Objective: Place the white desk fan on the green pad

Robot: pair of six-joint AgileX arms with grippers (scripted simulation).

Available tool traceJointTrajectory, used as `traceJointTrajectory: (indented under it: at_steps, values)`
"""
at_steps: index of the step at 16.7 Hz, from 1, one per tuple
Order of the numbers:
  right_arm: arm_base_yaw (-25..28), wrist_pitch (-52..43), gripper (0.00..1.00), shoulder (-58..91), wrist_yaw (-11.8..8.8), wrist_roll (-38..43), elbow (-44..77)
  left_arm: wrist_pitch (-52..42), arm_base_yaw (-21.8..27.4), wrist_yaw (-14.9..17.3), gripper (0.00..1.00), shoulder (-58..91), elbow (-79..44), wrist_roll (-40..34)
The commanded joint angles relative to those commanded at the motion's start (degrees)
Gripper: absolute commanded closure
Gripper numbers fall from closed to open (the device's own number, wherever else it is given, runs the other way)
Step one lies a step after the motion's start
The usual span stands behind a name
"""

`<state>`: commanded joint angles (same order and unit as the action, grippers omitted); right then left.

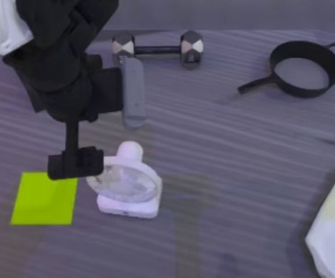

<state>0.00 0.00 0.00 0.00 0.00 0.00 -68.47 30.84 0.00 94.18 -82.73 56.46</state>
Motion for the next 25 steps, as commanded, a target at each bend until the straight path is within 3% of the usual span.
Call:
traceJointTrajectory:
  at_steps: [5, 10, 19, 23, 25]
  values:
    - [0.0, 0.0, 0.0, 0.0, 0.0, 0.0, 0.0, -8.1, 3.8, 0.1, 0.0, 11.9, -10.4, 7.0]
    - [0.0, 0.0, 0.0, 0.0, 0.0, 0.0, 0.0, -8.5, 4.0, 0.1, 0.0, 12.6, -11.0, 7.4]
    - [0.0, 0.0, 0.0, 0.0, 0.0, 0.0, 0.0, 2.1, 3.9, 0.1, 0.0, 13.4, -1.2, 7.5]
    - [0.0, 0.0, 0.0, 0.0, 0.0, 0.0, 0.0, 2.5, 3.9, 0.1, 0.0, 13.5, -0.8, 7.5]
    - [0.0, 0.0, 0.0, 0.0, 0.0, 0.0, 0.0, 2.5, 3.9, 0.1, 0.15, 13.5, -0.8, 7.5]
